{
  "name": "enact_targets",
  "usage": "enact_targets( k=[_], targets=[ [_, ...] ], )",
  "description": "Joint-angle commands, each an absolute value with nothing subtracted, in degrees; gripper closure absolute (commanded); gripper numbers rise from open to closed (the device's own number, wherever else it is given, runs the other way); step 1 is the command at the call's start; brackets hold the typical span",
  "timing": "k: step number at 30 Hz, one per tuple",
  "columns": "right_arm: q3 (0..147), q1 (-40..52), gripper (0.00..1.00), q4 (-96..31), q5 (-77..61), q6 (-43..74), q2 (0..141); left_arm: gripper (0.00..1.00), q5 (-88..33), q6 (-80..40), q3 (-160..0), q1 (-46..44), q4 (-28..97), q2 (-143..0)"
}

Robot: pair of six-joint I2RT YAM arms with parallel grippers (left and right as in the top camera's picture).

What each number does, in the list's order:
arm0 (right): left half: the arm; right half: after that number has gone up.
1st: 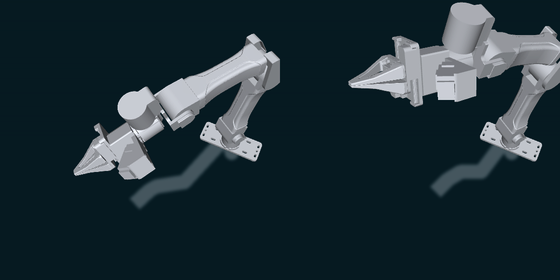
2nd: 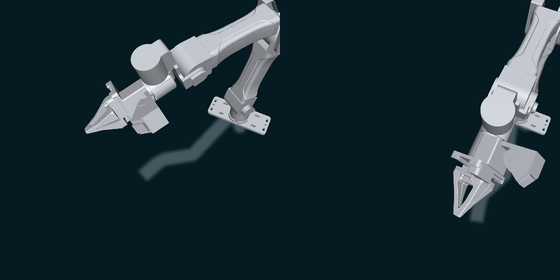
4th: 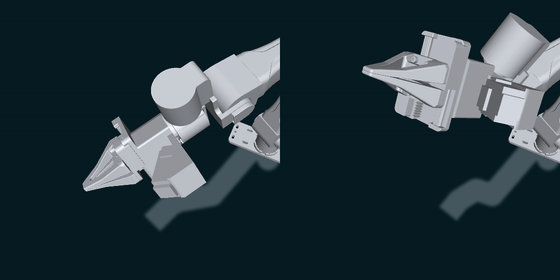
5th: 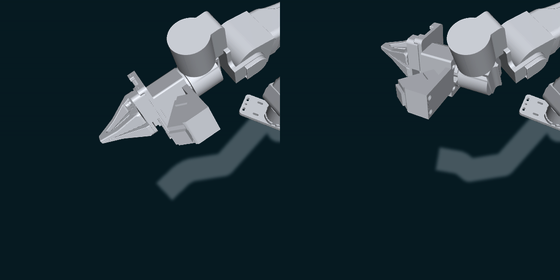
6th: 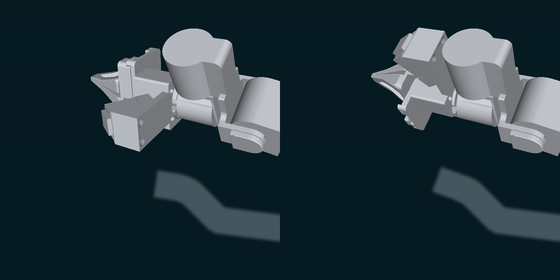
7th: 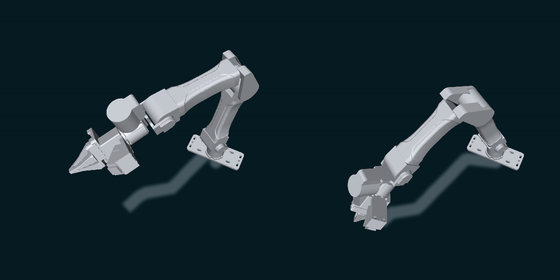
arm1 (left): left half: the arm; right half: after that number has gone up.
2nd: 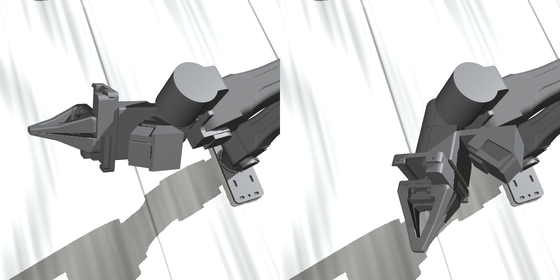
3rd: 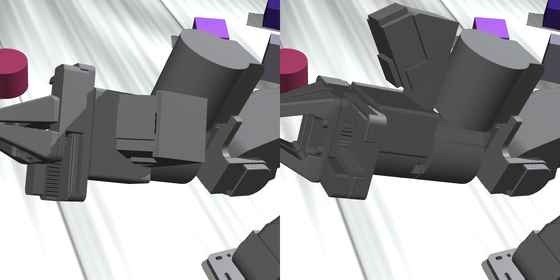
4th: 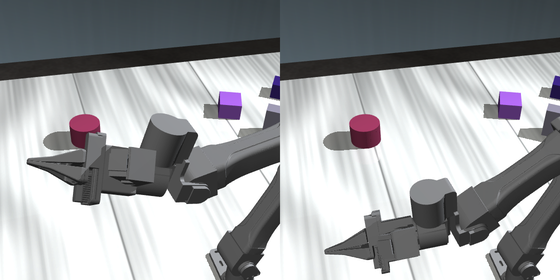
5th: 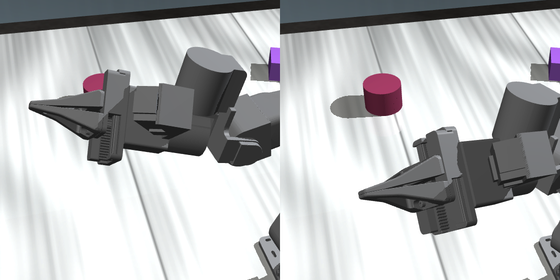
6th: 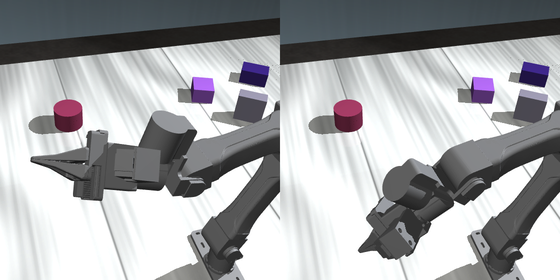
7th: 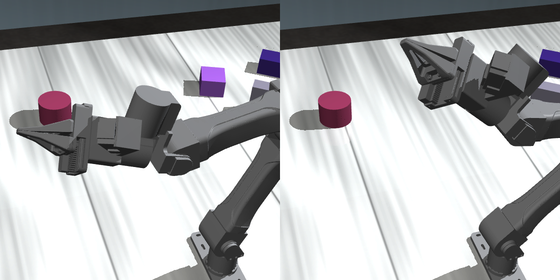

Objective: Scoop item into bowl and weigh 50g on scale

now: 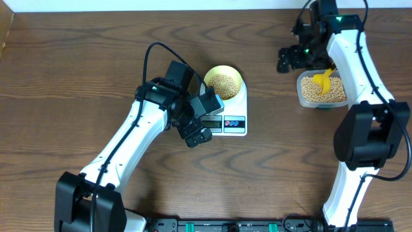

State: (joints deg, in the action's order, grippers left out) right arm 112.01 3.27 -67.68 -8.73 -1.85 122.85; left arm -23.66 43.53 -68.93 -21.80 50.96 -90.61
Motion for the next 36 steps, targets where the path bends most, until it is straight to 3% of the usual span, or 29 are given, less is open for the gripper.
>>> enact_targets(
  k=[1, 36],
  targets=[
    [112.44, 1.58, 0.01, -68.97, -5.50, -1.28, 123.07, 0.02, -23.97, 43.92, -68.79, -21.54, 51.09, -90.98],
    [112.38, -8.62, 0.01, -71.26, -3.07, -6.15, 123.07, 0.02, -23.97, 43.90, -68.79, -21.54, 51.09, -90.98]
  ],
)
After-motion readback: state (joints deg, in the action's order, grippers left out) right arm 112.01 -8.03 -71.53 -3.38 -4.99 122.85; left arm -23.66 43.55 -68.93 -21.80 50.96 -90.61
